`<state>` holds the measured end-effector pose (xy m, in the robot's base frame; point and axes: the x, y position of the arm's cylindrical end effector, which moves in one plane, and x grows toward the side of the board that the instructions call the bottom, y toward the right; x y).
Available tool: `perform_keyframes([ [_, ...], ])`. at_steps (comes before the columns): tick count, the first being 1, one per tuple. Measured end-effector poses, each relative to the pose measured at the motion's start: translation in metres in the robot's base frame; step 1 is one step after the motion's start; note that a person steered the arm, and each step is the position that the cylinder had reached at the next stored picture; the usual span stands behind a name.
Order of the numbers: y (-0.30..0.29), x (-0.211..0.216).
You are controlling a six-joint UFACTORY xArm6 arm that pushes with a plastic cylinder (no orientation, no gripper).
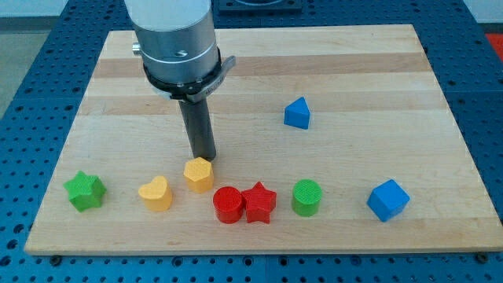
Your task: Move the yellow hexagon to the bottom center
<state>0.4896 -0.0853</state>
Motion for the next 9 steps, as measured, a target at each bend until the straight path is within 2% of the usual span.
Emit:
perform_keyframes([
  [2, 0.000, 0.022],
  [7, 0.000, 0.035],
  [8, 0.000, 0.016],
  [9, 0.019, -0.053],
])
